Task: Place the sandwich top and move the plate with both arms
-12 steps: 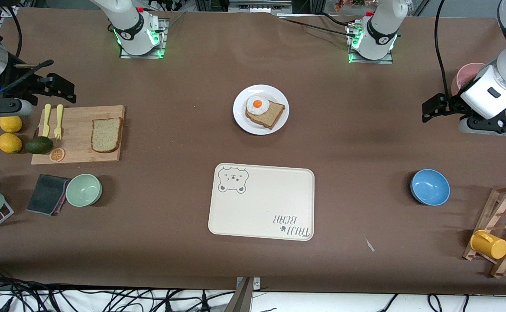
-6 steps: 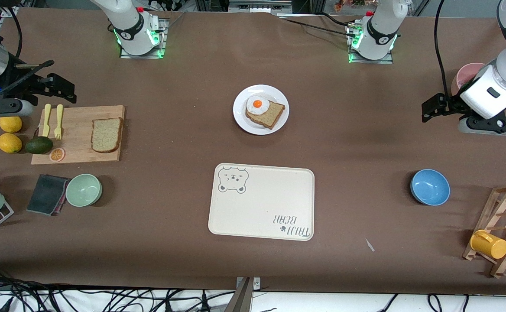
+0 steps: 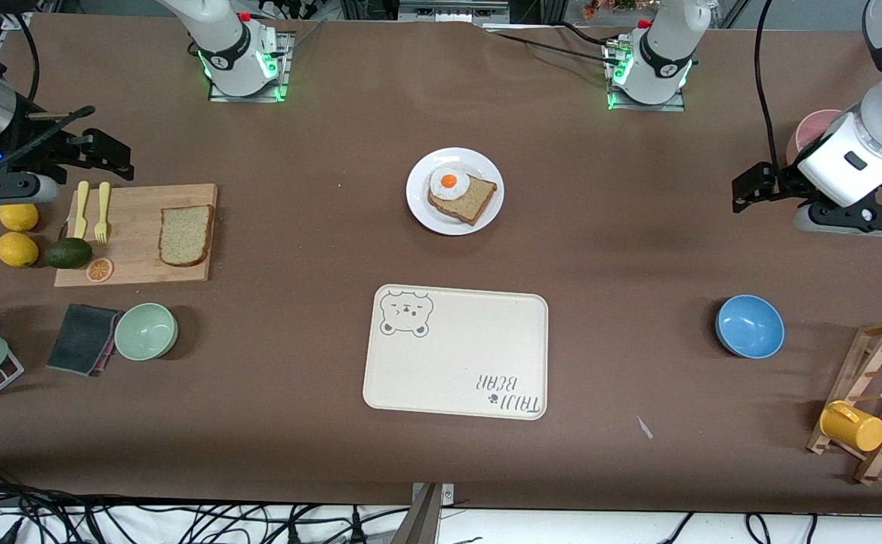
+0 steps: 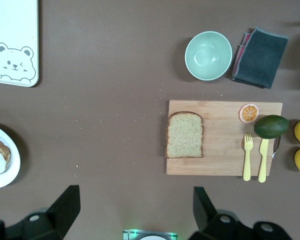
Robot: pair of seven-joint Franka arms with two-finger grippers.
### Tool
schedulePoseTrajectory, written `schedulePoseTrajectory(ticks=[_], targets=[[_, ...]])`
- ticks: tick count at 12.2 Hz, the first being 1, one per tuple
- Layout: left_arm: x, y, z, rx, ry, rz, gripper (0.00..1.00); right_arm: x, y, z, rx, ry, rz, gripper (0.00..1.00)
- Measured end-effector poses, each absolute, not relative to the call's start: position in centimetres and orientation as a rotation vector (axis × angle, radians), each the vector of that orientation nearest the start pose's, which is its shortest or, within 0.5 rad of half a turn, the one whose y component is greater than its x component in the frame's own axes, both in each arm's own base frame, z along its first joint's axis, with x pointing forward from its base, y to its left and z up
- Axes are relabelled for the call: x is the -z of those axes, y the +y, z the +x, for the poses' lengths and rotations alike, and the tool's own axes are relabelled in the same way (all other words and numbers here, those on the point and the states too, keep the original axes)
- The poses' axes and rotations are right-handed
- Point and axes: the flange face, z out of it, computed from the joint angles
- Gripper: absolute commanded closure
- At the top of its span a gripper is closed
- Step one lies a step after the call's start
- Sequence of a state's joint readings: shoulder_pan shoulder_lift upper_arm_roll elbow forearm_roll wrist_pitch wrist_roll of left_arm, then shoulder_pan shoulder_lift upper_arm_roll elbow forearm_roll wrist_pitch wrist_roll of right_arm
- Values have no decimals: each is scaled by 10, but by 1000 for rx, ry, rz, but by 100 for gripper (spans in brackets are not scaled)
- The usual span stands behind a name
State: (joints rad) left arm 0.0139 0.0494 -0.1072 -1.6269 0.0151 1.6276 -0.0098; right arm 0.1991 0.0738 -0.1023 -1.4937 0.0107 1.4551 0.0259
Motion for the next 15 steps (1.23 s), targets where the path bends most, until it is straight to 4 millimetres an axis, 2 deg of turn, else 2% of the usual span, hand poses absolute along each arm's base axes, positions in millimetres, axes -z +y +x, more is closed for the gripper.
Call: schedulePoseTrajectory(ticks=[6,15], targets=[[-578,-66,568,-67,177,-3125,0,-594,58,562,-228,-112,-3138,0],[-579,-66,568,-62,177,-3125,0,-543,58,562,-323,-90,-3136,0]])
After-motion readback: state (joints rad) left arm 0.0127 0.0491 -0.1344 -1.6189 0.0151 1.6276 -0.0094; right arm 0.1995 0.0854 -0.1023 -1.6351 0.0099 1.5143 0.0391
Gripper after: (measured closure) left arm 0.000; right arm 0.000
